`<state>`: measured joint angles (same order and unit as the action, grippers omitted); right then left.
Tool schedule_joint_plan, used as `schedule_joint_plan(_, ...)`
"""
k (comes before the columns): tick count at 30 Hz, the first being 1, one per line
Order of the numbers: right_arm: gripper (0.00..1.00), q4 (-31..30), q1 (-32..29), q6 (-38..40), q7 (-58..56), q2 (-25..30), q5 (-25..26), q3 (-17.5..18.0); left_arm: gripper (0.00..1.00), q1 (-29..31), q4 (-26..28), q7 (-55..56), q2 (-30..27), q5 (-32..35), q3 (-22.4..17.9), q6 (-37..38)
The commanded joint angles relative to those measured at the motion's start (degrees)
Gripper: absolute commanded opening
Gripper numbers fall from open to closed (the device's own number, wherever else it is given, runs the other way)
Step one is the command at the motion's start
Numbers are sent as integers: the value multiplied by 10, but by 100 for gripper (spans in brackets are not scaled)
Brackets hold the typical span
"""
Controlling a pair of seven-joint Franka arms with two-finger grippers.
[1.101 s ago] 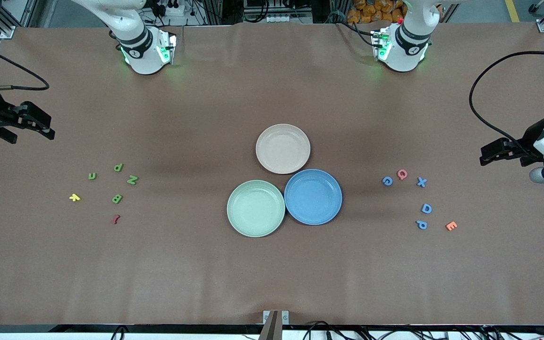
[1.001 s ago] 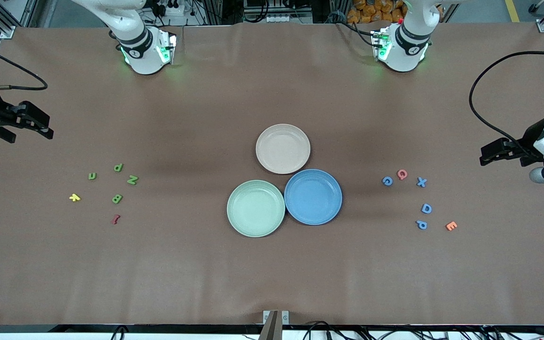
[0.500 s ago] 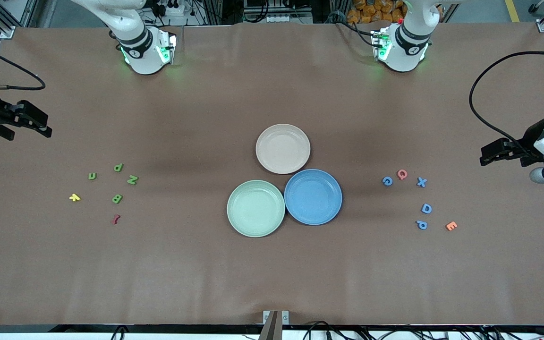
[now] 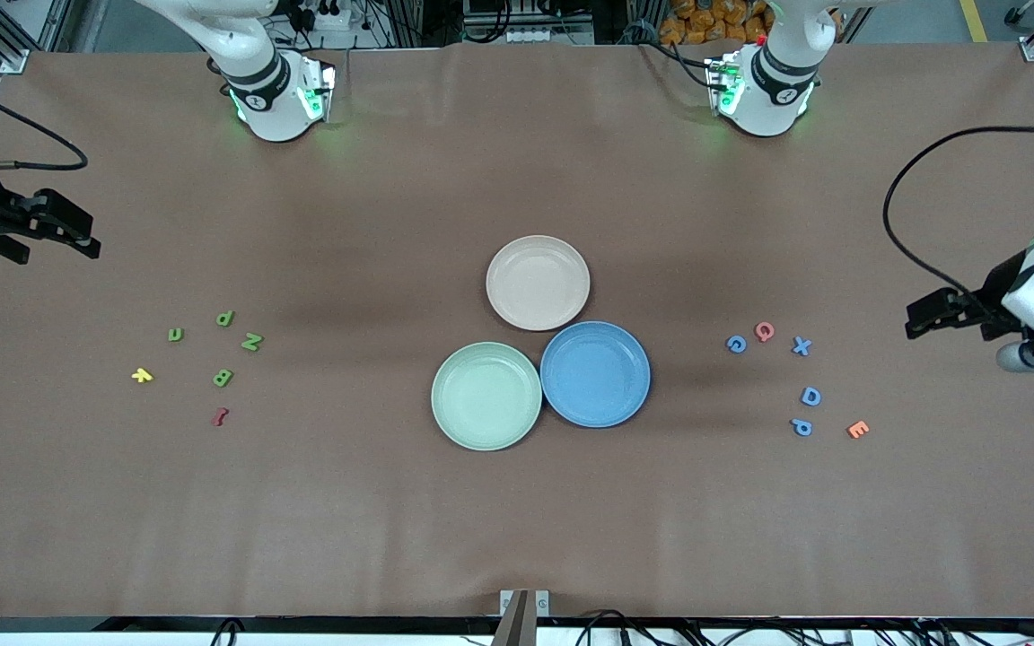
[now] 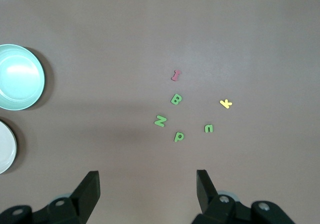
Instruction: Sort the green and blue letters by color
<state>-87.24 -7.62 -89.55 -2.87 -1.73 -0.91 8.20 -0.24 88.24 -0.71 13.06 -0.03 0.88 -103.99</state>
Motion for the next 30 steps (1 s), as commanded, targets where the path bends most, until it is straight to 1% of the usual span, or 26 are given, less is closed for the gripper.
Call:
schedule_joint_plan(1, 87, 3, 16, 7, 8, 2, -3, -15, 100, -2, -5, 12, 26, 10, 1, -31)
schedule_joint_plan(5, 87, 3, 18, 7, 8, 2, -3, -18, 100, -5, -4, 12, 37, 11, 1, -44)
schedule_joint_plan(9, 87, 3, 18, 6, 8, 2, -3, -19, 100, 5, 4, 11, 49, 8, 2, -61)
schedule_joint_plan(11, 87, 1, 18, 5, 8, 1, -3, -19, 100, 8, 17, 10, 49, 8, 3, -68)
schedule_joint_plan(14, 87, -7, 17, -3, 8, -3, -2, -19, 100, 8, 52, 10, 43, 7, 2, -98)
schedule_joint_plan(18, 87, -56, 14, -51, 8, -4, 6, -20, 100, 8, 105, 10, 31, 7, 2, -140)
schedule_joint_plan(25, 86, -163, 9, -160, 28, -7, 23, -20, 100, 9, 221, 8, 10, 8, 0, -269)
schedule_joint_plan(30, 86, -220, 9, -222, 51, -25, 25, -20, 100, 9, 273, 8, 12, 8, 0, -335)
